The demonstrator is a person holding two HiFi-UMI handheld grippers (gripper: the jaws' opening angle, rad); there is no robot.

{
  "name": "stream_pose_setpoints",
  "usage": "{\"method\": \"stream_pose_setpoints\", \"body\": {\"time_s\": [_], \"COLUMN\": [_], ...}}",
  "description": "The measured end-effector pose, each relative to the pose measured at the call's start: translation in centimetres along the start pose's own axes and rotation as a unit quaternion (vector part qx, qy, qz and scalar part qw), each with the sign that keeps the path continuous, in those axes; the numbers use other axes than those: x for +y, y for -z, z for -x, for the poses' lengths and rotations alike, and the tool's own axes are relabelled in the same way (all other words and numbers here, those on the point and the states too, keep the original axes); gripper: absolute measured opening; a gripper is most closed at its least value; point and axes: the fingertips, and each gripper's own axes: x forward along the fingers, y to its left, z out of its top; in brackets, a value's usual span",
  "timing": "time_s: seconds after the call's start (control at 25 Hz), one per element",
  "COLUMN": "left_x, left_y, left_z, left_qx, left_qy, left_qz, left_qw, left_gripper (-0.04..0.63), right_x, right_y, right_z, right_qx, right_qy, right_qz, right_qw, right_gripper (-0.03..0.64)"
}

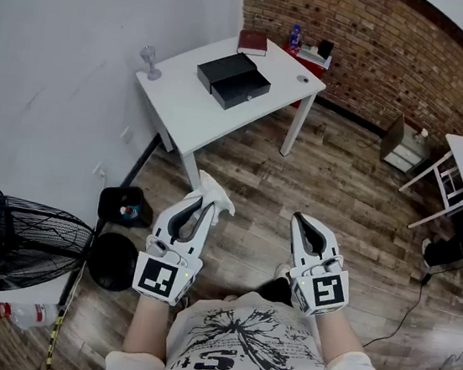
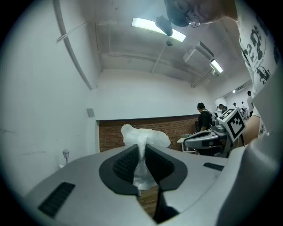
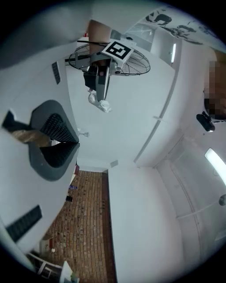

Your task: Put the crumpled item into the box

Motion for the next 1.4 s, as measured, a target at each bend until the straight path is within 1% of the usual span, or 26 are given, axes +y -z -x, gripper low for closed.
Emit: {"method": "stream_pose_setpoints", "body": {"time_s": [0.08, 0.2, 0.48, 0.64, 0.72, 0.8, 0.92, 1.04, 1.2, 1.32, 1.4], "left_x": [0.2, 0.4, 1.2, 1.5, 1.7, 2.0, 2.9, 4.5, 6.1, 6.8, 7.2], "left_y": [0.0, -0.3, 0.2, 0.7, 1.6, 2.7, 3.2, 3.5, 3.8, 3.7, 3.7], "left_z": [-0.1, -0.3, -0.9, -1.5, -1.8, -2.3, -3.9, -6.4, -11.3, -16.4, -19.7], "left_qx": [0.005, -0.004, -0.003, -0.002, 0.007, 0.024, 0.031, 0.033, 0.038, 0.047, 0.053], "left_qy": [0.0, -0.002, -0.002, -0.001, 0.001, 0.0, -0.018, -0.044, -0.089, -0.128, -0.15], "left_qz": [-0.001, 0.005, 0.009, 0.017, 0.01, -0.003, -0.001, -0.008, -0.01, -0.009, -0.006], "left_qw": [1.0, 1.0, 1.0, 0.9998, 0.9999, 0.9997, 0.9994, 0.9984, 0.9953, 0.9907, 0.9872], "left_gripper": [0.061, 0.061, 0.061, 0.061, 0.061, 0.061, 0.063, 0.063, 0.063, 0.063, 0.063], "right_x": [0.0, 0.1, -0.2, -1.2, -1.7, -2.2, -3.7, -6.8, -11.9, -17.0, -20.2], "right_y": [-0.2, -0.2, 0.0, 0.3, 0.7, 1.2, 1.8, 2.1, 2.4, 2.5, 2.2], "right_z": [-0.2, -0.5, -1.3, -1.9, -2.3, -2.9, -4.7, -8.2, -12.6, -16.4, -19.5], "right_qx": [0.0, 0.002, 0.011, 0.012, 0.012, 0.014, 0.017, 0.013, 0.003, 0.0, -0.001], "right_qy": [0.0, -0.001, 0.0, 0.023, 0.026, 0.02, 0.003, -0.013, -0.044, -0.077, -0.107], "right_qz": [-0.002, -0.001, 0.003, -0.012, -0.014, -0.008, -0.005, -0.006, -0.003, 0.001, 0.0], "right_qw": [1.0, 1.0, 1.0, 1.0, 0.999, 1.0, 1.0, 1.0, 0.999, 0.997, 0.994], "right_gripper": [0.012, 0.012, 0.013, 0.014, 0.014, 0.014, 0.014, 0.014, 0.014, 0.014, 0.014]}}
